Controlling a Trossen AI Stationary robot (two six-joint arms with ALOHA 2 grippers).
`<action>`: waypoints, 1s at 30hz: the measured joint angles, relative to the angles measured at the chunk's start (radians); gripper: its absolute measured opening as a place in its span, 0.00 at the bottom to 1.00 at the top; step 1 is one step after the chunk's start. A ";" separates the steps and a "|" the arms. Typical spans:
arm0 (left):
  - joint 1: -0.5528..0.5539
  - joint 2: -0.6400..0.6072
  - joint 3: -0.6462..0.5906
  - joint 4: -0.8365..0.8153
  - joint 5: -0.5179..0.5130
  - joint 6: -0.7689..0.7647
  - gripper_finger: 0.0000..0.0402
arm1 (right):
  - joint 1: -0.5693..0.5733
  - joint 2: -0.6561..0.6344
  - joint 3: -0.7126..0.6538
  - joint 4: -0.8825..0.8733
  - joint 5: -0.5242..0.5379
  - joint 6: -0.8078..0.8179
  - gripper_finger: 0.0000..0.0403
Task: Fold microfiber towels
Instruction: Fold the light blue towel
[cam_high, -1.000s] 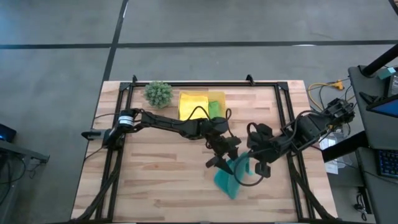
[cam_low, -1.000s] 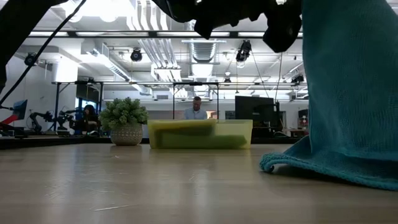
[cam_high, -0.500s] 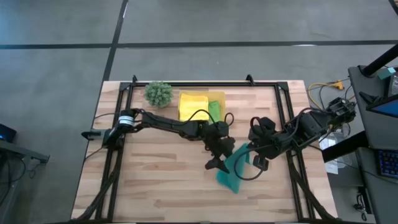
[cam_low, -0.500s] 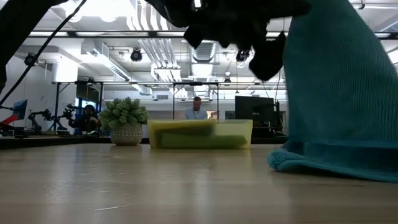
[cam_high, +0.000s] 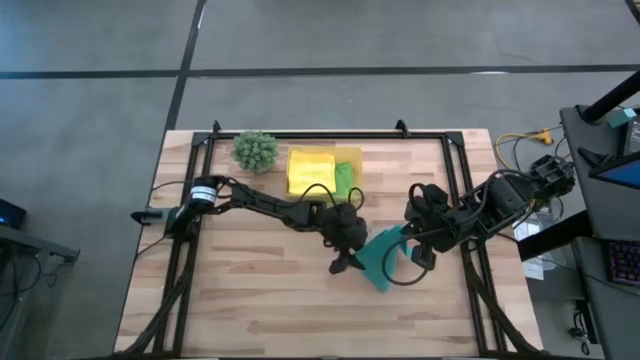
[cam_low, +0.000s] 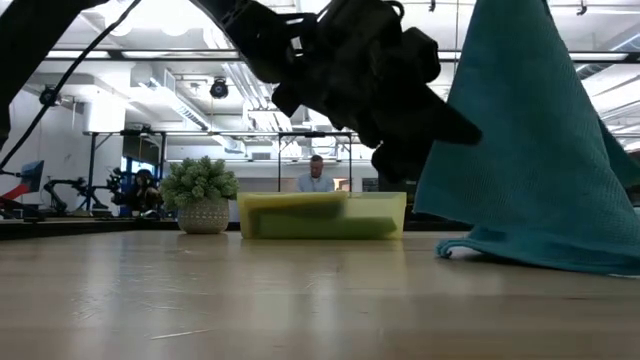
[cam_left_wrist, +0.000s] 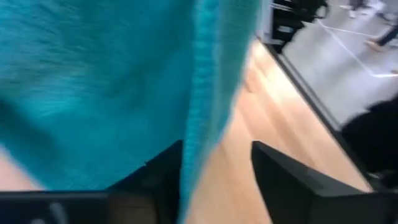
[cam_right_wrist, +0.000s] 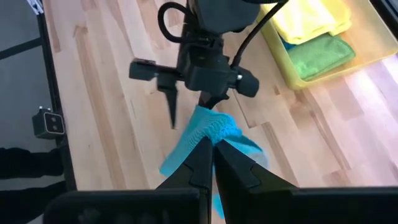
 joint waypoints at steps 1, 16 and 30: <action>0.000 0.000 -0.006 0.017 -0.020 0.000 0.38 | 0.000 0.000 0.000 0.000 0.000 0.000 0.02; 0.001 -0.083 -0.032 -0.398 -0.118 0.040 0.00 | 0.000 -0.002 -0.008 -0.113 0.056 -0.002 0.02; 0.026 -0.495 -0.115 -0.645 -0.519 0.175 0.00 | -0.007 -0.036 -0.140 -0.005 0.234 -0.073 0.02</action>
